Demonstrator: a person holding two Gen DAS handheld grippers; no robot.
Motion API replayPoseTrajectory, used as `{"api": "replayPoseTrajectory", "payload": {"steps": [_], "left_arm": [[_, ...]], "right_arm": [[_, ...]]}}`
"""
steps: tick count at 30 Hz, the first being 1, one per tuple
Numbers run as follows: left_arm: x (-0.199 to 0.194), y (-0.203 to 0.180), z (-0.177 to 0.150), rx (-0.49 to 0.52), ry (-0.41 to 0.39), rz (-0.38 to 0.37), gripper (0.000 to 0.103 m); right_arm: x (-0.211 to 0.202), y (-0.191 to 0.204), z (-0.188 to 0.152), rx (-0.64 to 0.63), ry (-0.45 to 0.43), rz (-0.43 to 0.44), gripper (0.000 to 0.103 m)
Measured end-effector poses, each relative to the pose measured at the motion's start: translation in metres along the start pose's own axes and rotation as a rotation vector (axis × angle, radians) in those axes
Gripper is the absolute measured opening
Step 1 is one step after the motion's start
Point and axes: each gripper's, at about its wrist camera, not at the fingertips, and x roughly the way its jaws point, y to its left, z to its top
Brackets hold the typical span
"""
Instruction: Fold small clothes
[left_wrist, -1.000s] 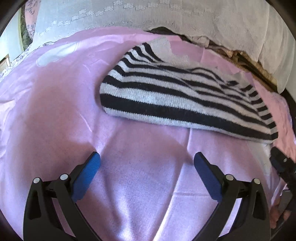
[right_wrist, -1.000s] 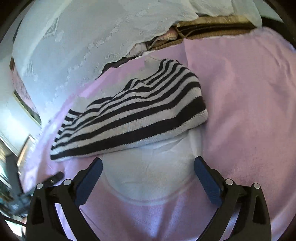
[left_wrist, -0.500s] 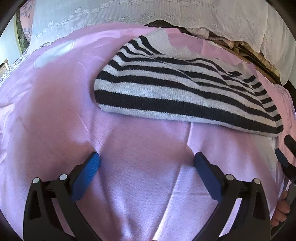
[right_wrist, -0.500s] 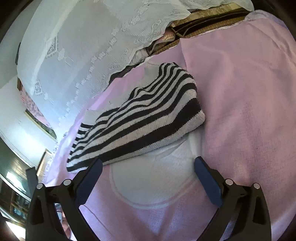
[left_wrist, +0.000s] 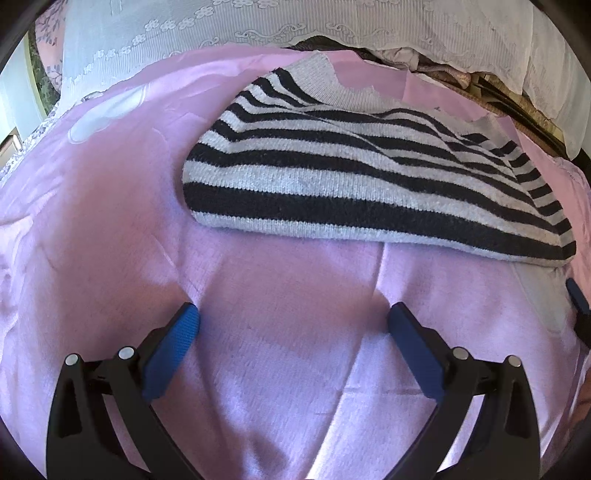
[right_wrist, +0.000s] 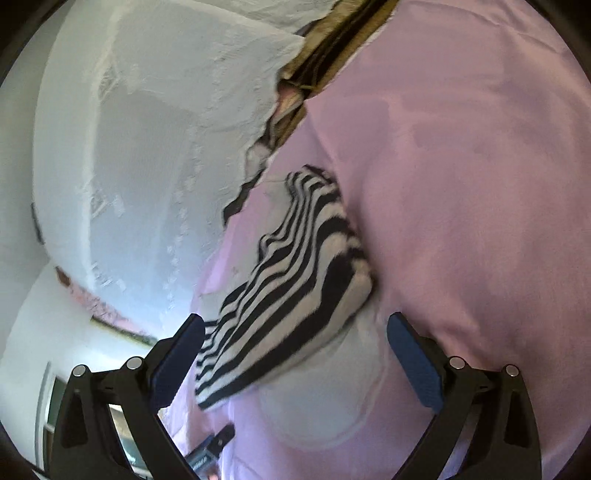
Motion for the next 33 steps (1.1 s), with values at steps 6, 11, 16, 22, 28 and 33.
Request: {"api": "replayPoseTrajectory", "payload": {"steps": [6,11,16,22,28,33], "left_arm": [[0.0,0.0,0.0,0.002,0.0,0.002,0.099],[0.002,-0.003,0.002,0.009,-0.001,0.016,0.099],[0.003,-0.004,0.003,0.007,-0.003,0.015,0.099],[0.004,-0.004,0.004,0.006,-0.003,0.011,0.099],[0.004,-0.004,0.004,0.006,-0.003,0.012,0.099],[0.003,-0.004,0.004,0.005,-0.004,0.011,0.099]], "right_arm": [[0.035,0.006,0.026,0.0,0.032,-0.022,0.1],[0.046,0.006,0.037,0.009,0.104,0.042,0.1],[0.081,-0.002,0.059,0.082,0.168,0.214,0.1],[0.101,0.023,0.048,-0.162,0.15,0.001,0.081],[0.092,-0.017,0.052,-0.005,0.09,-0.005,0.025],[0.099,-0.002,0.045,-0.139,0.105,-0.059,0.036]]}}
